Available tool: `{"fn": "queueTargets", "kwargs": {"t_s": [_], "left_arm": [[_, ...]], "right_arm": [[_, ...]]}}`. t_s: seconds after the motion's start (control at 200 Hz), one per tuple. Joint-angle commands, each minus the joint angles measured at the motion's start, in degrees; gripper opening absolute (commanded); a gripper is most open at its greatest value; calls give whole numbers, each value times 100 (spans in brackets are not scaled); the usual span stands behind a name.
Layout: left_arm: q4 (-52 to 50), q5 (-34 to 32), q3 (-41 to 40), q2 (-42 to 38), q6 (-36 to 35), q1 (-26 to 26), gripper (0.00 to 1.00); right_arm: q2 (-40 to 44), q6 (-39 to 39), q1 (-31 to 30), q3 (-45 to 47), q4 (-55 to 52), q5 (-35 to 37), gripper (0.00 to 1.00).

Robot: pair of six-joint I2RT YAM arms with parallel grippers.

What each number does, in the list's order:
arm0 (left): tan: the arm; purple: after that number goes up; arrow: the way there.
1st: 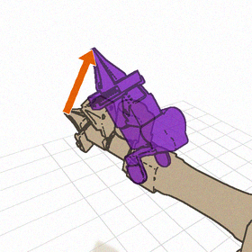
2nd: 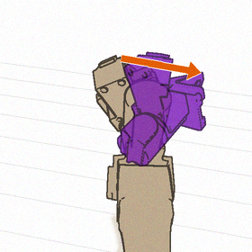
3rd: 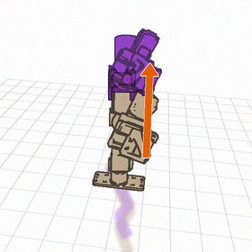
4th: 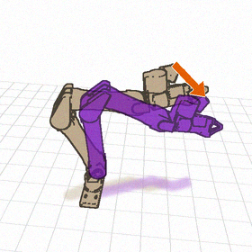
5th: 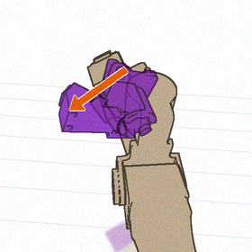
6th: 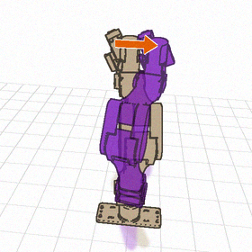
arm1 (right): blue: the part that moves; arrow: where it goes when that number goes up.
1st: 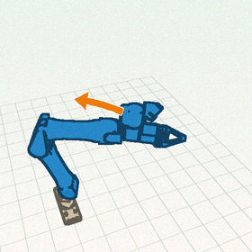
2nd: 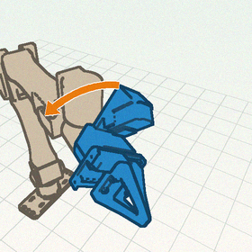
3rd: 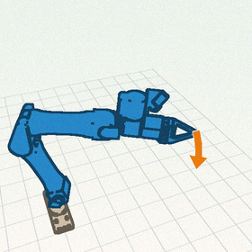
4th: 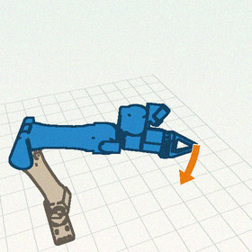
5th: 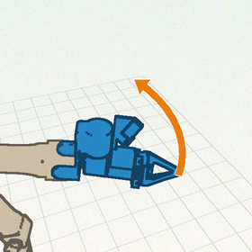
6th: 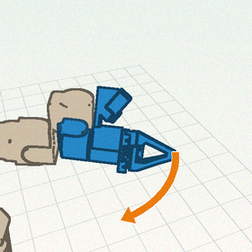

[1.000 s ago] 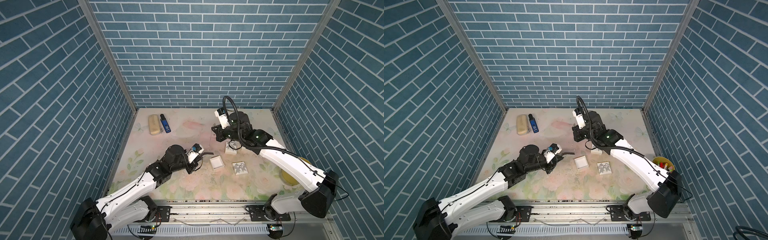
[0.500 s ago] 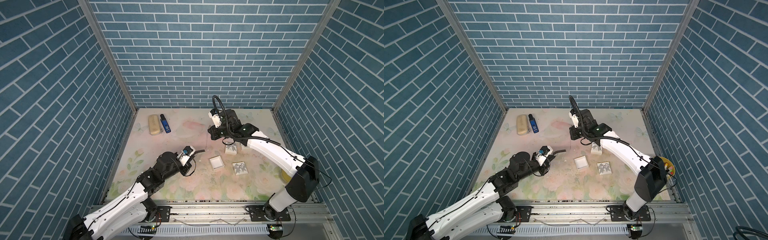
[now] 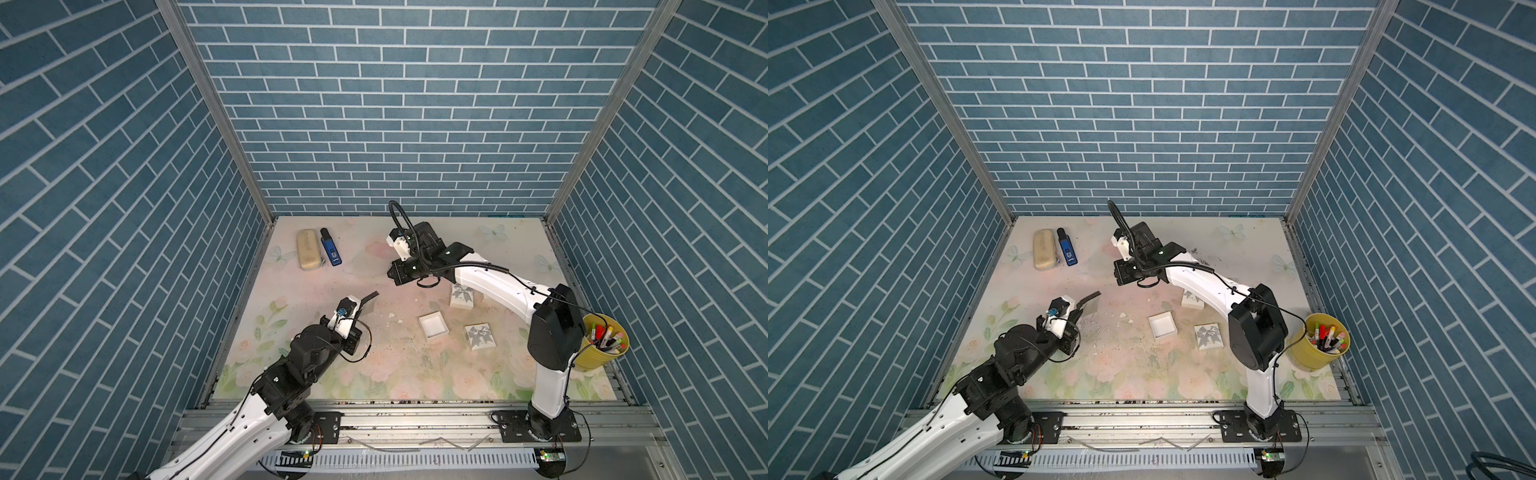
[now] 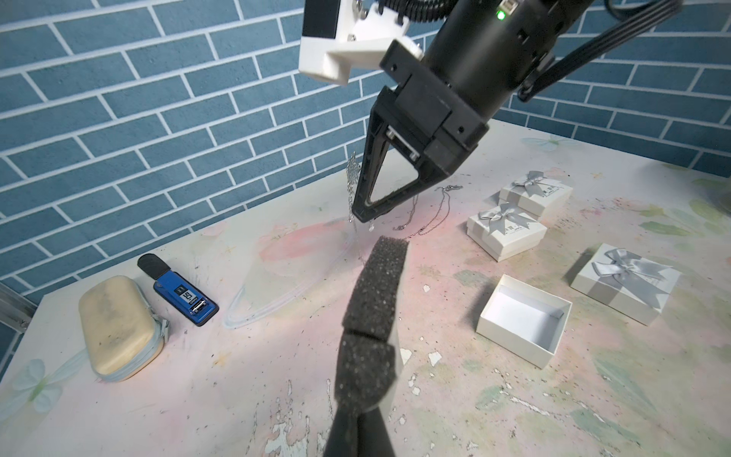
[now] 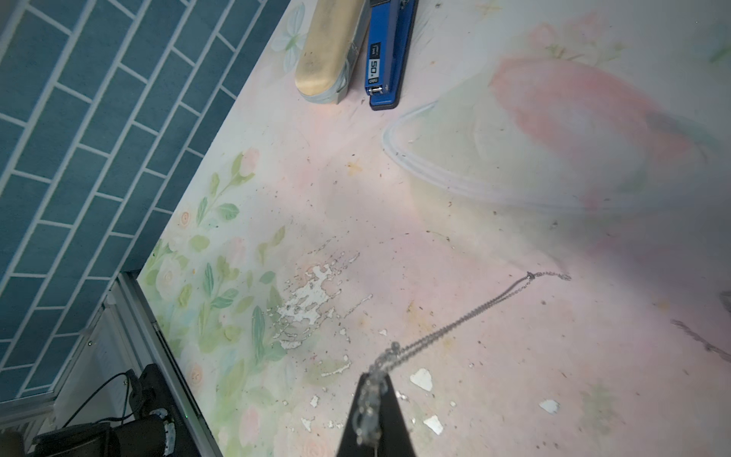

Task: Take the necklace out of the lift-off lid jewelry box
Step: Place the necklace at the center of the board.

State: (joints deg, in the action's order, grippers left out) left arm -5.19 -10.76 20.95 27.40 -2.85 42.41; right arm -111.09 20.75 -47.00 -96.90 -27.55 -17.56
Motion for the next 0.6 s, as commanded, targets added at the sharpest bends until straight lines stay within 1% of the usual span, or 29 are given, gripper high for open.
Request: {"fn": "queueTargets", "kwargs": {"t_s": [0.0, 0.12, 0.24, 0.475, 0.59], "left_arm": [[-282, -215, -84, -102, 81, 4, 0], [-258, -251, -139, -55, 108, 4, 0], [-120, -148, -178, 95, 170, 4, 0], [218, 35, -221, 530, 303, 4, 0], [361, -8, -269, 746, 277, 4, 0]], "right_arm": [[-339, 107, -39, -405, -173, -265, 0], [-755, -75, -4, -863, -440, -271, 0], [-1219, -245, 125, -1344, -759, -316, 0], [-1824, -400, 508, -1492, -804, -344, 0], [-2081, -527, 786, -1664, -954, -363, 0]]}}
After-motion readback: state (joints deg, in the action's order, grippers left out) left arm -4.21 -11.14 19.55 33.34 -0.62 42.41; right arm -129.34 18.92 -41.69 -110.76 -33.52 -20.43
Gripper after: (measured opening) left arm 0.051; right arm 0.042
